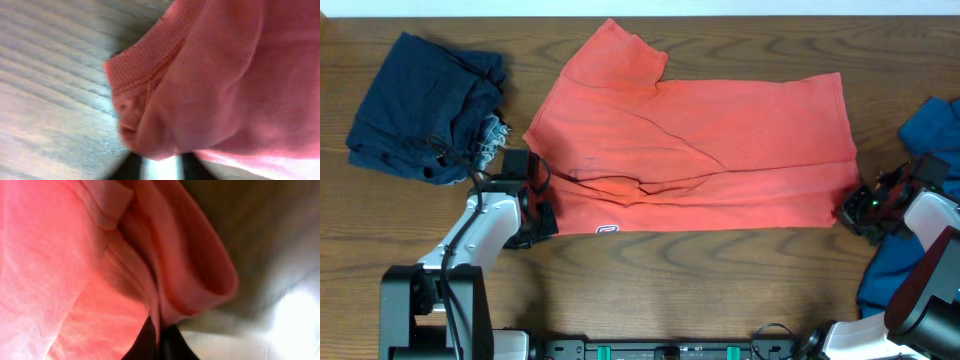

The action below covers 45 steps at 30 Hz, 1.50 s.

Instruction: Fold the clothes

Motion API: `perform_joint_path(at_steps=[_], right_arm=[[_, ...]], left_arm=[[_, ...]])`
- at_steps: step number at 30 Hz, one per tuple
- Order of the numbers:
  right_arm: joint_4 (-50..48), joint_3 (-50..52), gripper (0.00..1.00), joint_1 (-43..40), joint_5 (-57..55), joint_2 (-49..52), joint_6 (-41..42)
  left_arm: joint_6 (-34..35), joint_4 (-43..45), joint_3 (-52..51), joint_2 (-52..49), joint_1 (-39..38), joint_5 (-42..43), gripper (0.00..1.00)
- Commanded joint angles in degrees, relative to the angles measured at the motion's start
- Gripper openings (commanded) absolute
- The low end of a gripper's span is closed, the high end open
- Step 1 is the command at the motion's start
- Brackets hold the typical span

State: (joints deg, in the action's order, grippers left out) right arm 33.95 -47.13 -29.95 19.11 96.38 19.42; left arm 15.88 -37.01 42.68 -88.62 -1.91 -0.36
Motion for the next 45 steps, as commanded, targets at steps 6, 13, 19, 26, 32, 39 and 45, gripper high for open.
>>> perform_joint_path(at_steps=[6,13,19,26,32,39,45], right_arm=[[18.2,-3.0,0.01,-2.1,-14.4,-3.8,4.1],[24.6,-3.5,0.02,-2.3,-22.8,-11.1,4.8],[24.3,-3.5,0.5,-2.3,-22.1,-13.0,4.8],[23.7,-3.9,0.54,-2.2,-15.4,-13.0,1.2],[24.6,-3.6,0.44,-2.2,-8.1,-13.0,-1.3],[20.4,-1.3,0.27,-0.7,-3.8,-13.0,-0.6],[12.2,-6.9,0.34,2.4,11.1,-13.0,-5.8]], left_arm=[[3.5,-9.9,1.9,-0.1,3.3,-5.2,0.06],[4.0,-15.3,3.2,3.5,9.3,-5.6,0.06],[3.9,-16.1,3.2,8.2,10.0,-1.3,0.42],[2.3,-18.7,5.5,12.6,10.0,1.7,0.5],[-2.2,-19.3,11.3,15.2,9.8,13.0,0.44],[-10.2,-17.1,12.9,15.1,8.3,24.0,0.09],[-11.0,-12.0,16.7,14.1,3.0,23.9,0.14]])
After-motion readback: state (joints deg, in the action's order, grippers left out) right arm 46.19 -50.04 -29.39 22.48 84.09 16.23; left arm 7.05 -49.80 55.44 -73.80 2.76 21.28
